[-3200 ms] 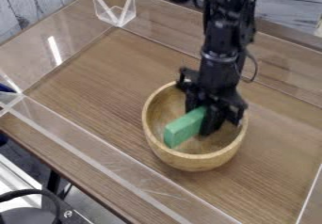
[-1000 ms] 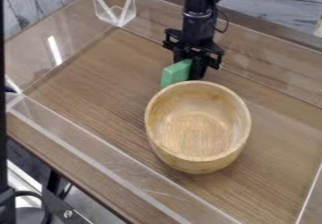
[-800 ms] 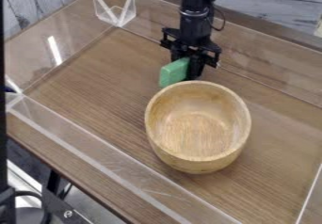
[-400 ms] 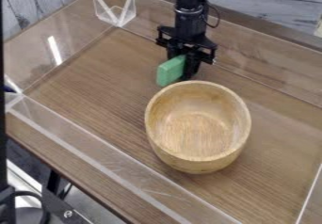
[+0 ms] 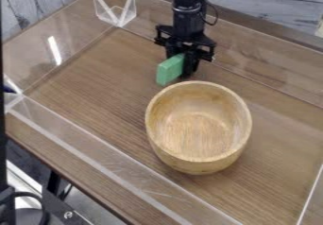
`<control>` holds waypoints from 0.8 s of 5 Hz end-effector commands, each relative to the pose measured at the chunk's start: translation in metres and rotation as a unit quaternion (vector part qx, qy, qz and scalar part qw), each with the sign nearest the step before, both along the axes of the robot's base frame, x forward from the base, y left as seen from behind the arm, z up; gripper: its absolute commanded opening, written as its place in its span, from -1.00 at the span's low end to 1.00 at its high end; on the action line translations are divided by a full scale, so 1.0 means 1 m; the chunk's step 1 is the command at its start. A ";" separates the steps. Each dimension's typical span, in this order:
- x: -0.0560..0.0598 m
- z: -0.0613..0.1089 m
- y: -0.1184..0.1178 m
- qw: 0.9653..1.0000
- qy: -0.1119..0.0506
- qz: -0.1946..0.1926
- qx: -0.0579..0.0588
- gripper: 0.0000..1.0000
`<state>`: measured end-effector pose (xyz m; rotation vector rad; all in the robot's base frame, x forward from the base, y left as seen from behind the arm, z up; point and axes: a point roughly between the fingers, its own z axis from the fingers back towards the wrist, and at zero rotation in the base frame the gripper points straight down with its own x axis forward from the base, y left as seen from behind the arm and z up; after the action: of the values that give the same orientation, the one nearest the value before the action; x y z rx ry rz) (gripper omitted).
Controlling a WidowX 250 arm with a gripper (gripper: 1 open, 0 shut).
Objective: Remove the green block from inside the brown bowl and put it on the table
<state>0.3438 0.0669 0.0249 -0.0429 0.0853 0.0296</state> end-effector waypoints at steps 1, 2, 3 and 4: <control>0.016 0.043 0.007 0.998 -0.065 0.009 0.009 -1.00; 0.015 0.054 0.012 0.997 -0.075 0.012 0.008 -1.00; 0.012 0.080 0.031 0.994 -0.102 0.033 0.011 -1.00; 0.013 0.088 0.062 0.992 -0.109 0.062 0.017 -1.00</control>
<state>0.3490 0.1232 0.0880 -0.0409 -0.0622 0.1572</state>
